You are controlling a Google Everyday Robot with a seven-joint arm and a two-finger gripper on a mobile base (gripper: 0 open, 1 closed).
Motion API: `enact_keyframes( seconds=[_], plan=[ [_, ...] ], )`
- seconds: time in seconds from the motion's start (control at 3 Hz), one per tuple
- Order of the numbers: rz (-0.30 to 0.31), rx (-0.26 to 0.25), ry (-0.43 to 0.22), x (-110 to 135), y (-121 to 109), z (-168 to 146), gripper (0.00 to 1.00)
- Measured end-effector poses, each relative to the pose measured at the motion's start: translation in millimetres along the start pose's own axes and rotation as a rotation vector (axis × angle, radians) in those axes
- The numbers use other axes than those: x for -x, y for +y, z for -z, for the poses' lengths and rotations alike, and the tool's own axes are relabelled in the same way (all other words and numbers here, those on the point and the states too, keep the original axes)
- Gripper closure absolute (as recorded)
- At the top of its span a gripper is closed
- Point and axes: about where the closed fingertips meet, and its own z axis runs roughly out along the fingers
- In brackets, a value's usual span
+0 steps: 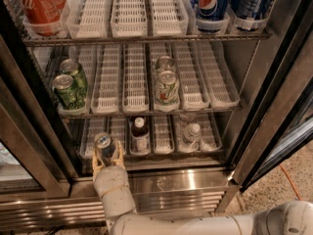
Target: Pick redbull can from bottom shelf of fridge
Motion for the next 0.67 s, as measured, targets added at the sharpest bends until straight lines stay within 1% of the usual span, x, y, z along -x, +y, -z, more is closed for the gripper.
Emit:
enact_keyframes(
  seconds=[0.33,0.67],
  plan=[
    [0.0,-0.045,0.006,10,-4,26,1.0],
    [-0.003,-0.075,0.006,16,-5,44,1.0]
  ],
)
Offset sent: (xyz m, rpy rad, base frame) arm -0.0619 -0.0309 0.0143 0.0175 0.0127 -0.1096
